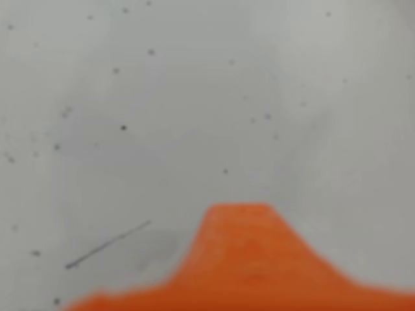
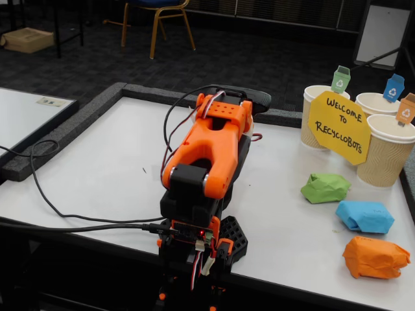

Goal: Sort rubbish by color.

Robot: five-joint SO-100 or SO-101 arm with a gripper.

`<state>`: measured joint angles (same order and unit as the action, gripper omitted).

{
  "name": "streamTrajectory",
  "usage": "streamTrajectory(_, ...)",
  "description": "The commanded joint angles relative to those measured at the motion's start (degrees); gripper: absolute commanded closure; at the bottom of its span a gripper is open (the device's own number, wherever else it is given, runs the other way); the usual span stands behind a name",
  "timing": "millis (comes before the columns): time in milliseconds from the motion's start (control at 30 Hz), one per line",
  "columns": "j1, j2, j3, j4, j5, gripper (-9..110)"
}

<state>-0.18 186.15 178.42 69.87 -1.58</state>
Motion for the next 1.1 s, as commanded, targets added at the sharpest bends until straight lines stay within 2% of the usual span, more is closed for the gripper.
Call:
streamTrajectory(0,-0.6,2.1,-5.6,0.0,0.1,101)
streamTrajectory(1067,-1.2,2.1,-5.6,0.0,-0.4,101)
